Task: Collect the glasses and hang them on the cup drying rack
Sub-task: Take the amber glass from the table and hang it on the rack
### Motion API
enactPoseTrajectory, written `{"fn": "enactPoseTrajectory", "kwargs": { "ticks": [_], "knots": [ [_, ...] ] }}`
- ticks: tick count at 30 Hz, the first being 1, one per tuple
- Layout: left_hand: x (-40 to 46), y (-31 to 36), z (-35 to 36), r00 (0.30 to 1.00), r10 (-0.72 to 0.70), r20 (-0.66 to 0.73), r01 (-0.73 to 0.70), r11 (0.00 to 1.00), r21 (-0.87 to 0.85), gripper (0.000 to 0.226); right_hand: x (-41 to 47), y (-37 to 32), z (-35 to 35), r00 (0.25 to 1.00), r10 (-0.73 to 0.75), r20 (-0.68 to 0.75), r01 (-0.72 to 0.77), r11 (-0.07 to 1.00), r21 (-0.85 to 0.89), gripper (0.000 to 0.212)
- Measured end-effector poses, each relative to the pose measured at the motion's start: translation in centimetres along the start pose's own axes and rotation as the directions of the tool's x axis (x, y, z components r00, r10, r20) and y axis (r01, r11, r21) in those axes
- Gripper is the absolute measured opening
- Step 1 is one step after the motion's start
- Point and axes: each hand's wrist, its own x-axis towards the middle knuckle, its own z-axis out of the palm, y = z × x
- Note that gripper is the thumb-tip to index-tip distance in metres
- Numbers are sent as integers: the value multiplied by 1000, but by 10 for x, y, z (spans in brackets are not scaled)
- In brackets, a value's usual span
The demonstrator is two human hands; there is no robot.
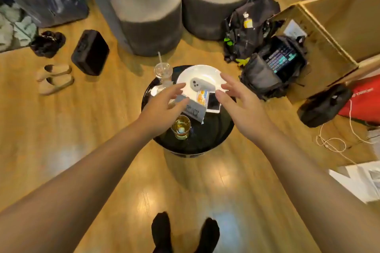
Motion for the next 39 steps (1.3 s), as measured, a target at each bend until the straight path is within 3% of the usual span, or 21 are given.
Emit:
{"fn": "enactPoseTrajectory", "kwargs": {
  "ticks": [8,16,30,39],
  "knots": [
    [18,-130,117,998,-67,-7,67,986,153,84,14,116,80,988,82,131,-83,997,1,59],
    [45,-173,175,984,-153,-89,168,964,205,113,25,168,122,976,129,175,-128,992,-21,64],
    [64,-188,172,979,-142,-148,171,964,202,99,46,181,127,955,147,259,-130,988,-80,76],
    [51,-109,107,990,-5,-142,27,988,153,96,45,146,105,946,75,315,-52,995,-82,96]
  ]
}}
